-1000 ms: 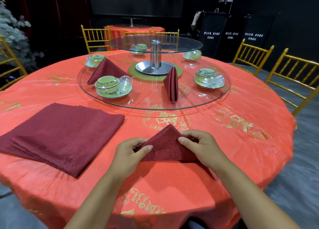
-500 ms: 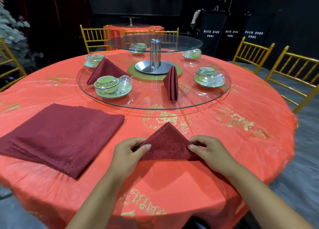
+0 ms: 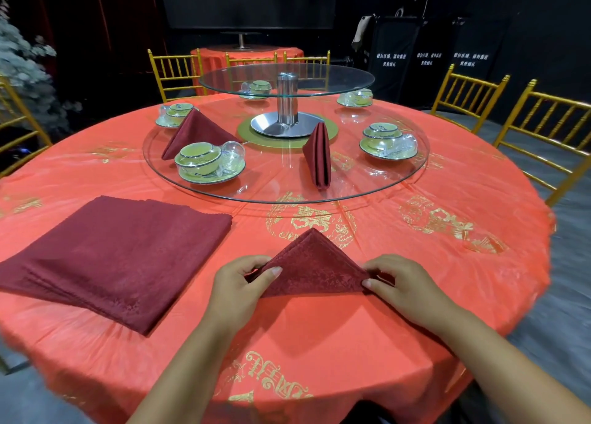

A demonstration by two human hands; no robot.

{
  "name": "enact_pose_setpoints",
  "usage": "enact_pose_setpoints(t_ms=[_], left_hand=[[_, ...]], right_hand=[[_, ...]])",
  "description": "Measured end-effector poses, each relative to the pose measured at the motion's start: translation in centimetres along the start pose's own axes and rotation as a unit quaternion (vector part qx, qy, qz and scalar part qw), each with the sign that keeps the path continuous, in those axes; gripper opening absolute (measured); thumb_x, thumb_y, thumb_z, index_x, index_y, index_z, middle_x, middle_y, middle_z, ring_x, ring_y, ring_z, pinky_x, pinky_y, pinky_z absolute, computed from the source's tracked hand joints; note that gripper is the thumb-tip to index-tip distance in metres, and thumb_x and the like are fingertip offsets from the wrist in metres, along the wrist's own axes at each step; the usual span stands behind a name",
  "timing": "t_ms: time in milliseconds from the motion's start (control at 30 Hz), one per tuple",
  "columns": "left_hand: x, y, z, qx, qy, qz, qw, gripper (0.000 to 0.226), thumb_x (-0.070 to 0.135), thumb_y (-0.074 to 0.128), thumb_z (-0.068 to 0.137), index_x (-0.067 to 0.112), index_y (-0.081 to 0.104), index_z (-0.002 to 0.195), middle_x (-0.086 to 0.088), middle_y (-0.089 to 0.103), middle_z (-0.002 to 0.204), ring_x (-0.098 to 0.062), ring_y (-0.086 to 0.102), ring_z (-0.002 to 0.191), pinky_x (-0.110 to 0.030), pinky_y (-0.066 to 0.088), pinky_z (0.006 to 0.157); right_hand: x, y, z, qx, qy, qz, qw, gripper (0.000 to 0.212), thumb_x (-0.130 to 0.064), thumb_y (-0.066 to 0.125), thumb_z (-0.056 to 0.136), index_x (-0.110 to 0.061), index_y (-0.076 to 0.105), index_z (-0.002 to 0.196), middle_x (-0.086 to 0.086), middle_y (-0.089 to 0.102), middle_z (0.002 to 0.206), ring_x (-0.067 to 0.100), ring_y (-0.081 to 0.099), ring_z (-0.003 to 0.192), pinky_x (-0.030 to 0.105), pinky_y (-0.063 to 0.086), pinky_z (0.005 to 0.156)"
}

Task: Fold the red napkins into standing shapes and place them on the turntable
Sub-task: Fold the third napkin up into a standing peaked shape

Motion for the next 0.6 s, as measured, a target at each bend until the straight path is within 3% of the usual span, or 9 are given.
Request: enact_pose_setpoints(t_ms=[100,267,433,600], left_hand=[[-0.11,0.14,-0.01,-0.002,-0.002,-0.009,1.0,0.027,0.002,0.07,0.083,0.029,0.074,0.078,0.008,0.073,0.076,0.002,0.061,0.067,-0.012,0.044,0.063],[-0.43,0.01,0.08,-0.001,-0.005,-0.014,1.0,0.025,0.002,0.069,0.083,0.026,0.074,0.08,0.01,0.072,0.073,0.004,0.059,0.065,-0.011,0.043,0.062],[-0.76,0.02,0.14,0.0,-0.01,-0.024,1.0,0.025,0.003,0.069,0.084,0.027,0.075,0.081,0.007,0.073,0.077,0.001,0.061,0.069,-0.014,0.046,0.064],[-0.69,0.54,0.54,-0.021,-0.026,-0.039,0.999,0.029,0.003,0.067,0.086,0.031,0.076,0.082,0.006,0.074,0.078,-0.002,0.063,0.07,-0.016,0.049,0.067]], right_hand=[[0.3,-0.28,-0.07,0.008,0.004,-0.018,1.0,0.023,-0.007,0.071,0.083,-0.027,0.071,0.096,-0.021,0.063,0.086,0.004,0.058,0.087,0.013,0.039,0.077],[0.81,-0.4,-0.11,-0.009,0.003,-0.037,0.999,0.022,-0.007,0.072,0.081,-0.022,0.072,0.098,-0.014,0.065,0.089,0.006,0.059,0.087,0.02,0.043,0.079],[0.88,-0.3,-0.38,-0.013,-0.006,-0.042,0.999,0.026,-0.007,0.073,0.08,-0.024,0.072,0.1,-0.022,0.062,0.088,-0.005,0.056,0.087,0.012,0.04,0.079],[1.09,-0.87,0.19,0.023,-0.001,-0.065,0.998,0.024,-0.001,0.071,0.078,-0.017,0.072,0.095,-0.014,0.062,0.083,0.01,0.059,0.083,0.017,0.041,0.075]])
Point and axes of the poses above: each hand's wrist, its own z-axis towards the middle knuckle, its own y-axis out of the palm, x = y × z, the point moved 10 cm from there along z, towards the middle knuckle
